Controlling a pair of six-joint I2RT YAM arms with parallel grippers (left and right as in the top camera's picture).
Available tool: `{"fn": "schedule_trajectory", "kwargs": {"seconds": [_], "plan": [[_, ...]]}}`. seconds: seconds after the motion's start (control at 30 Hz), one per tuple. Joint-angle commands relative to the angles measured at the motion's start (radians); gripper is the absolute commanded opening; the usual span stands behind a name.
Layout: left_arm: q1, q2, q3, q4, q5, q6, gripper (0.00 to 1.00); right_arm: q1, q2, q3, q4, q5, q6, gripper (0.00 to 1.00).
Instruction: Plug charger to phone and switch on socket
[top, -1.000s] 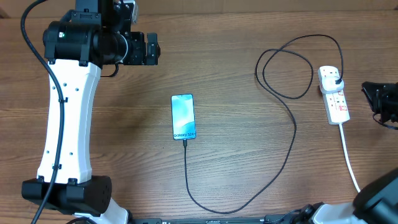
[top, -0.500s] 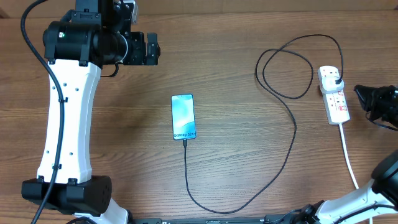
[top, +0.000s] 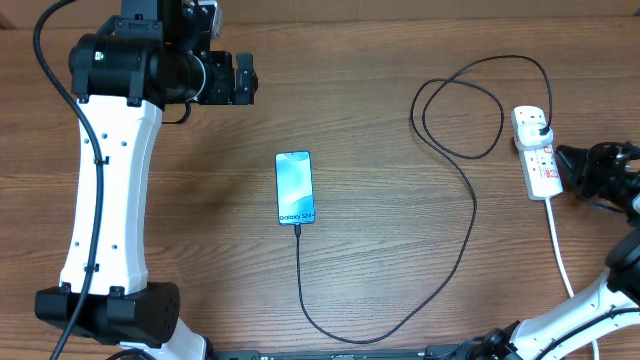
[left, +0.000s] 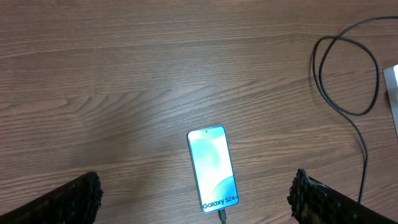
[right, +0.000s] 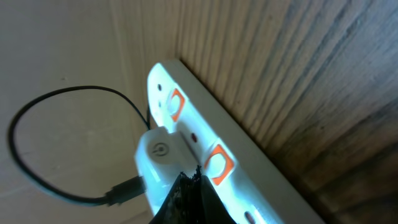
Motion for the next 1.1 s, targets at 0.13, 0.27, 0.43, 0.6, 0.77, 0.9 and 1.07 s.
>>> {"fn": "schedule_trajectory", "kwargs": {"seconds": [0.13,0.27,0.43,0.6,0.77,0.9,1.07], "plan": [[-0.007,0.006,-0.003,-0.003,-0.005,0.002,1.00,0.019,0.013,0.021,0.036,0.029,0.000,0.04],[-0.007,0.006,-0.003,-0.003,-0.005,0.002,0.99,0.041,0.015,0.021,0.036,0.054,0.000,0.04],[-0.007,0.006,-0.003,-0.003,-0.005,0.002,1.00,0.061,0.020,0.020,0.031,0.071,0.000,0.04],[-0.007,0.006,-0.003,-0.003,-0.005,0.002,1.00,0.062,0.020,0.020,0.004,0.086,-0.001,0.04],[-0.007,0.006,-0.003,-0.003,-0.005,0.002,1.00,0.070,0.020,0.013,-0.006,0.095,-0.008,0.04],[-0.007,0.006,-0.003,-0.003,-0.005,0.002,1.00,0.087,0.020,0.006,-0.018,0.117,-0.013,0.04],[-0.007,0.006,-0.003,-0.003,-0.005,0.002,1.00,0.113,0.020,0.006,-0.050,0.120,-0.031,0.04]]}}
